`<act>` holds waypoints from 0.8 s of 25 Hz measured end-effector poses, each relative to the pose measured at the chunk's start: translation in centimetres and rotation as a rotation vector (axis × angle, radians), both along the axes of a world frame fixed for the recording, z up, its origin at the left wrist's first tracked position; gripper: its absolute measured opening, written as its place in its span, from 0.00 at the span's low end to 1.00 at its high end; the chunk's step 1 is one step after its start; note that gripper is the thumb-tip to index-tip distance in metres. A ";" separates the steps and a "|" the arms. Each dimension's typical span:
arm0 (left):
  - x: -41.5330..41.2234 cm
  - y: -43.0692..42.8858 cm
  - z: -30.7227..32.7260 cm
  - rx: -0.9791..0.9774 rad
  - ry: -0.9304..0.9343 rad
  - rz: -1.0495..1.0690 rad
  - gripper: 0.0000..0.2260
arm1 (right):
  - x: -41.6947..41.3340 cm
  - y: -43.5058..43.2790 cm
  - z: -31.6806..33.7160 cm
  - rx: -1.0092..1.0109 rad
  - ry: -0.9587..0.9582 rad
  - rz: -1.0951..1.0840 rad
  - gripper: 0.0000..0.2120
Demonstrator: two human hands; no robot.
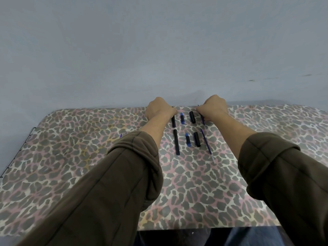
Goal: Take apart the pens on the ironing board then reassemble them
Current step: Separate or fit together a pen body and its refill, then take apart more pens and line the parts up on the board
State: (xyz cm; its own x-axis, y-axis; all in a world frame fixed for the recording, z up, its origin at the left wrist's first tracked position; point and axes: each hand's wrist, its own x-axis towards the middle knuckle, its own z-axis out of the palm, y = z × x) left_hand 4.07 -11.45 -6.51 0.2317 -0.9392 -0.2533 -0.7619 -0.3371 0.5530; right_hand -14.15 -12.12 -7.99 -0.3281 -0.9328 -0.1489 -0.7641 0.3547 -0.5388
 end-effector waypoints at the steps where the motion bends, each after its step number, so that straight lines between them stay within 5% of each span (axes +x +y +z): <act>1: 0.1 0.0 0.0 0.003 0.007 0.000 0.13 | 0.0 0.1 0.1 0.003 -0.010 0.001 0.17; 10: 0.3 1.1 2.0 -0.111 -0.002 -0.088 0.10 | -1.0 2.0 3.5 -0.019 0.010 0.011 0.04; 20: -3.5 5.6 8.6 -0.288 0.060 -0.198 0.09 | -4.2 7.0 11.3 -0.086 0.024 -0.019 0.02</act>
